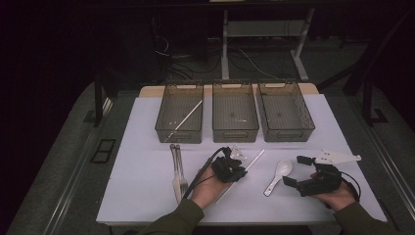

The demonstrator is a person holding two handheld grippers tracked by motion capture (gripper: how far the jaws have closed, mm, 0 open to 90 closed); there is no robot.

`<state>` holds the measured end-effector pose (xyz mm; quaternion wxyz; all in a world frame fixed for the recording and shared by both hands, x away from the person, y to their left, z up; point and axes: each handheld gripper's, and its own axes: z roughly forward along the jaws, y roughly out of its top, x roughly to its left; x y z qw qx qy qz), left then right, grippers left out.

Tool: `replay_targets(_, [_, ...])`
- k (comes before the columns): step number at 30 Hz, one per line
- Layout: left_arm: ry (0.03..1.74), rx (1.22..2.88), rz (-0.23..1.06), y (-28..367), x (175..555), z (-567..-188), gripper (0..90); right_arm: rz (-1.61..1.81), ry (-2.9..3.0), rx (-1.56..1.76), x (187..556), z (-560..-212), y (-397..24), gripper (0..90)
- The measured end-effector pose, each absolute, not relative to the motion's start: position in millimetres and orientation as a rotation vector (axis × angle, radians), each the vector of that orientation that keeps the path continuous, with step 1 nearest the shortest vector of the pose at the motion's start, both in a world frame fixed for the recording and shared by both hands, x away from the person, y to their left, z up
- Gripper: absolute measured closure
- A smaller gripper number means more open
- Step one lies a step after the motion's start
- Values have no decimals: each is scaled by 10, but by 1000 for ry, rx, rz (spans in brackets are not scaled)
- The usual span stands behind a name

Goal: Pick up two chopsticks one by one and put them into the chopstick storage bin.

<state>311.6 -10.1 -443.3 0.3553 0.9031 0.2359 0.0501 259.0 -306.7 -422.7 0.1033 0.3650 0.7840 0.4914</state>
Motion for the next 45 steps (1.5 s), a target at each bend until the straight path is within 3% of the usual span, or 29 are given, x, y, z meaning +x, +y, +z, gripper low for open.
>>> replay_targets(30, [624, 2280, 68, 28, 3252, -4473, 842, 1455, 2312, 1072, 2594, -4225, -3063, 9])
replay_targets(45, [638, 2169, 67, 351, 3306, -4051, 841, 1455, 2310, 1072, 2592, -4223, -3065, 9])
